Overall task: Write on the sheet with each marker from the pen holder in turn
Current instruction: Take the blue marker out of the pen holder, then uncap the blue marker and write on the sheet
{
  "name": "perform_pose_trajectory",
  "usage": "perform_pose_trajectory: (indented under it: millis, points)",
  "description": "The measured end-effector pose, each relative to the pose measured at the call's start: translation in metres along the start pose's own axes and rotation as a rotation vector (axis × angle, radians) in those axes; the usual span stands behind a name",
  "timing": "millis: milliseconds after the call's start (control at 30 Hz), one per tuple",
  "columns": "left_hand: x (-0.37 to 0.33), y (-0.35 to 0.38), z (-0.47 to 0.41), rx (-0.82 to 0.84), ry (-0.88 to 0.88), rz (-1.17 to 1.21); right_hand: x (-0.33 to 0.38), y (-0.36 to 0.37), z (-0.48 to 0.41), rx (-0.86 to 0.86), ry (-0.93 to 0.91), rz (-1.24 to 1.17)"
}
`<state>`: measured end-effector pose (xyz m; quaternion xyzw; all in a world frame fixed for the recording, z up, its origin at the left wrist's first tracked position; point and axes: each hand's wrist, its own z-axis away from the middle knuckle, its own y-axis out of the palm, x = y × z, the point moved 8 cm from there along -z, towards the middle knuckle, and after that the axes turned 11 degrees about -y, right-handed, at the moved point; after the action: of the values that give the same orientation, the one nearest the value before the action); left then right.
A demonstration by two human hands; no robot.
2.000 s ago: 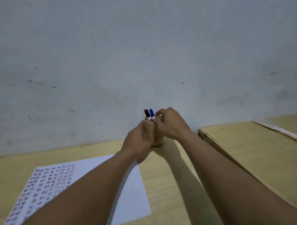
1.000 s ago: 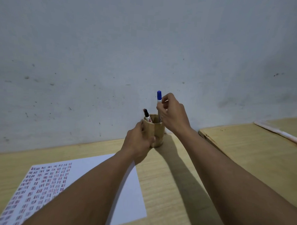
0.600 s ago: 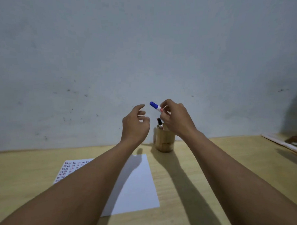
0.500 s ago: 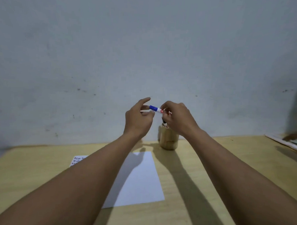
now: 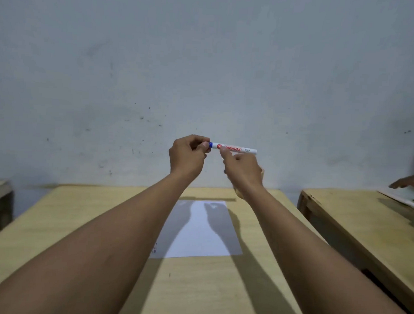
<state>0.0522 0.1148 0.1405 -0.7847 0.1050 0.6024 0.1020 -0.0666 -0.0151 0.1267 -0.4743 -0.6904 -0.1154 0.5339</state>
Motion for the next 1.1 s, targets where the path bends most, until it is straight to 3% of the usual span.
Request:
perform_pose_trajectory:
  millis: [67,133,300,567,1100]
  points:
    - [0.002,-0.006,0.003,0.039,0.0,-0.01,-0.013,0.028,0.015,0.083,0.291,-0.48]
    - [0.005,-0.012,0.007,0.092,-0.005,-0.012,-0.013,0.046,0.02,0.078,0.387,-0.814]
    - [0.008,-0.037,0.013,0.12,0.004,-0.02,-0.001,0.075,0.031,0.051,0.415,-1.099]
    - [0.02,-0.078,0.012,0.059,-0.039,-0.123,0.009,0.099,0.042,0.038,0.354,-1.108]
    - [0.113,-0.18,0.008,-0.169,-0.159,-0.543,-0.01,0.145,0.054,0.176,0.24,-0.649]
